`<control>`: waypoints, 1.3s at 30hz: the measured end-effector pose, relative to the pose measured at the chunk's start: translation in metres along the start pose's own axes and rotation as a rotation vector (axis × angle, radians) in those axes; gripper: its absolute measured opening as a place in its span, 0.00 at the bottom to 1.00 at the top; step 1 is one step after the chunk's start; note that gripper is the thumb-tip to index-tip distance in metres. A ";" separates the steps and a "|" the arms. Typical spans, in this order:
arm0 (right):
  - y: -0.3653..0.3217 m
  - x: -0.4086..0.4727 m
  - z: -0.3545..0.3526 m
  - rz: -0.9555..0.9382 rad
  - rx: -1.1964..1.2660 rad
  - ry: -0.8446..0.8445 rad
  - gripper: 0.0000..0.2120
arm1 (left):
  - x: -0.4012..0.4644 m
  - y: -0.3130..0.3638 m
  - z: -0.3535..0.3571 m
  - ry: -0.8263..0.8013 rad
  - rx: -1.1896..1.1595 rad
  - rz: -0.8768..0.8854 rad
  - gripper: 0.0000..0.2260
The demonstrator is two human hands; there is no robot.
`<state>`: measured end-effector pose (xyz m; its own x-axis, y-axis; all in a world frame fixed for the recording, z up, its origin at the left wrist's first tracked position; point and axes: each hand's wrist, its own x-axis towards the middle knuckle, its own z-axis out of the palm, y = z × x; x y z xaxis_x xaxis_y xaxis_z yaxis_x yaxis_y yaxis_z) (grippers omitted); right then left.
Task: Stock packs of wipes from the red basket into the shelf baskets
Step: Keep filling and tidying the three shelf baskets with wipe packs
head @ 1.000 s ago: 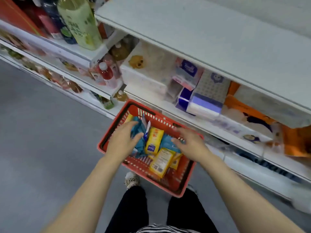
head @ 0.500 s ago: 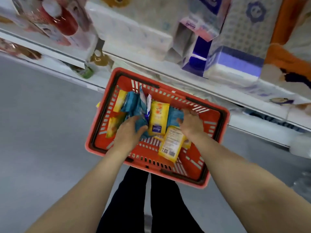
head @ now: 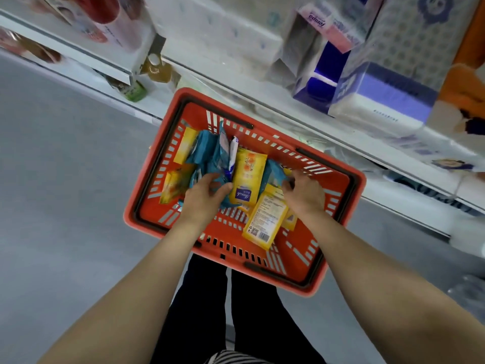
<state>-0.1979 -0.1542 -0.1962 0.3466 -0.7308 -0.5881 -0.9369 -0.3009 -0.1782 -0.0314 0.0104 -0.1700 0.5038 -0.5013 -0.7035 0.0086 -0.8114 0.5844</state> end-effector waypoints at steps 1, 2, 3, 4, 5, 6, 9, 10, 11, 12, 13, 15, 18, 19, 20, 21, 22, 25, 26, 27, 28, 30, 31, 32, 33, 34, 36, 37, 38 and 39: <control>-0.004 -0.002 -0.007 0.040 0.224 -0.008 0.06 | -0.001 0.002 0.003 -0.021 -0.053 -0.019 0.25; -0.009 -0.004 -0.013 0.096 0.507 -0.062 0.05 | -0.001 0.003 0.005 -0.044 -0.105 -0.044 0.25; -0.016 -0.007 -0.020 0.152 0.773 -0.150 0.06 | -0.003 0.005 0.007 -0.069 -0.170 -0.078 0.26; -0.023 -0.012 -0.024 0.186 0.969 -0.261 0.07 | -0.003 0.005 0.008 -0.093 -0.265 -0.131 0.27; -0.029 -0.015 -0.023 0.189 1.060 -0.358 0.07 | -0.003 0.005 0.010 -0.121 -0.383 -0.187 0.27; -0.035 -0.019 -0.022 0.172 1.094 -0.443 0.08 | -0.003 0.004 0.011 -0.153 -0.507 -0.244 0.23; -0.056 -0.020 -0.002 0.099 0.964 -0.550 0.05 | -0.007 0.002 0.011 -0.106 -0.822 -0.323 0.09; -0.064 -0.018 0.004 0.078 0.882 -0.506 0.03 | -0.007 -0.002 0.010 -0.001 -0.870 -0.335 0.08; -0.072 -0.015 0.008 0.064 0.791 -0.431 0.06 | -0.008 -0.008 0.008 0.119 -0.895 -0.352 0.07; -0.080 -0.011 0.011 0.067 0.738 -0.351 0.12 | -0.009 -0.014 0.005 0.233 -0.893 -0.369 0.06; -0.090 -0.008 0.012 0.071 0.733 -0.300 0.21 | -0.011 -0.019 0.002 0.317 -0.889 -0.381 0.06; -0.110 -0.002 0.017 0.035 0.757 -0.274 0.34 | -0.016 -0.027 -0.001 0.391 -0.879 -0.364 0.07; -0.137 0.012 0.034 0.009 0.619 -0.228 0.43 | -0.020 -0.028 -0.001 0.392 -0.890 -0.305 0.10; -0.143 0.018 0.040 0.022 0.547 -0.196 0.44 | -0.020 -0.027 -0.001 0.392 -0.901 -0.302 0.10; -0.146 0.024 0.045 0.029 0.474 -0.162 0.42 | -0.019 -0.027 -0.002 0.394 -0.916 -0.307 0.10; -0.146 0.029 0.048 0.025 0.414 -0.134 0.38 | -0.018 -0.026 -0.003 0.393 -0.932 -0.314 0.11; -0.144 0.032 0.045 0.013 0.371 -0.114 0.31 | -0.017 -0.027 -0.004 0.391 -0.938 -0.317 0.11; -0.128 0.033 0.033 -0.054 0.365 -0.066 0.17 | -0.020 -0.028 -0.007 0.386 -0.948 -0.308 0.12; -0.120 0.029 0.026 -0.066 0.400 -0.079 0.16 | -0.023 -0.028 -0.007 0.390 -0.950 -0.302 0.11; -0.111 0.024 0.017 -0.066 0.468 -0.108 0.15 | -0.025 -0.028 -0.007 0.398 -0.938 -0.299 0.11; -0.101 0.016 0.008 -0.047 0.564 -0.160 0.14 | -0.027 -0.028 -0.007 0.409 -0.920 -0.298 0.11; -0.082 -0.003 -0.010 -0.012 0.796 -0.260 0.11 | -0.033 -0.026 -0.007 0.450 -0.868 -0.292 0.11; -0.072 -0.012 -0.018 -0.003 0.896 -0.291 0.10 | -0.036 -0.024 -0.008 0.468 -0.846 -0.285 0.11; -0.064 -0.022 -0.025 -0.002 0.980 -0.314 0.10 | -0.039 -0.023 -0.008 0.473 -0.835 -0.279 0.11; -0.058 -0.031 -0.032 -0.001 1.054 -0.339 0.11 | -0.042 -0.021 -0.009 0.458 -0.828 -0.276 0.11; -0.054 -0.040 -0.037 0.006 1.136 -0.369 0.14 | -0.045 -0.017 -0.009 0.421 -0.828 -0.277 0.12; -0.052 -0.059 -0.046 0.022 1.320 -0.441 0.19 | -0.053 -0.007 -0.008 0.298 -0.871 -0.287 0.12; -0.053 -0.068 -0.049 0.025 1.392 -0.468 0.21 | -0.058 0.001 -0.009 0.221 -0.936 -0.292 0.11; -0.054 -0.076 -0.051 0.024 1.433 -0.485 0.22 | -0.064 0.011 -0.011 0.131 -1.025 -0.293 0.12; -0.056 -0.083 -0.052 0.024 1.447 -0.489 0.24 | -0.071 0.020 -0.014 0.039 -1.093 -0.285 0.14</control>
<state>-0.1713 -0.1088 -0.0963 0.5537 -0.3719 -0.7450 -0.2821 0.7580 -0.5881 -0.0545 0.0342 -0.1027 0.3891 -0.3144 -0.8659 0.8688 -0.1874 0.4584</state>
